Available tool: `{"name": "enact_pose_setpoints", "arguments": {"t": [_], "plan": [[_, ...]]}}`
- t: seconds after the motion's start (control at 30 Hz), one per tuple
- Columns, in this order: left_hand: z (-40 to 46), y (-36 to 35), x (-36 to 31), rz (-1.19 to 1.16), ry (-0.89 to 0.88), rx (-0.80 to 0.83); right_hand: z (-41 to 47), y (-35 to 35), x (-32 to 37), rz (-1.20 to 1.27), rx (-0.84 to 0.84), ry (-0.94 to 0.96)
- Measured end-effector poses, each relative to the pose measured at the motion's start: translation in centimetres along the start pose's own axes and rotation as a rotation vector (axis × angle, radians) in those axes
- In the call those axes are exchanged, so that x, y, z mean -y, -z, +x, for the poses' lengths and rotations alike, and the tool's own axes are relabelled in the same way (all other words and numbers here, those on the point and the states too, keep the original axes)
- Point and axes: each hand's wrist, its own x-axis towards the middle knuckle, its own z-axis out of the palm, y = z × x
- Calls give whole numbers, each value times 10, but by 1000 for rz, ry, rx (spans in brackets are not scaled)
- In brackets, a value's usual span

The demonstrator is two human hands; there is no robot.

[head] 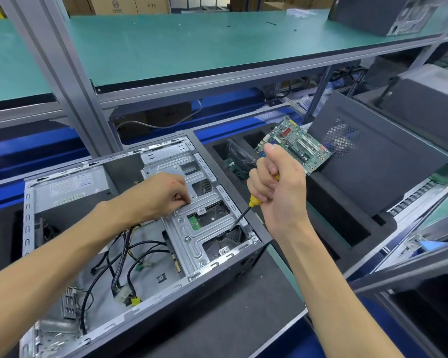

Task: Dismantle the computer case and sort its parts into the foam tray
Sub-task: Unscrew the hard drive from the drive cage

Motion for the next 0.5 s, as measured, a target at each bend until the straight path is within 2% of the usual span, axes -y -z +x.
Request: {"name": "enact_pose_setpoints", "arguments": {"t": [0.13, 0.3, 0.37, 0.5], "plan": [[0, -4, 7, -172, 166, -149, 0, 15, 14, 6, -49, 38], [9, -3, 12, -414, 399, -200, -2, 44, 42, 65, -147, 84], [17, -2, 4, -581, 433, -195, -4, 55, 52, 78, -175, 97], [32, 2, -25, -689, 444, -196, -13, 77, 64, 56, -230, 107]]}}
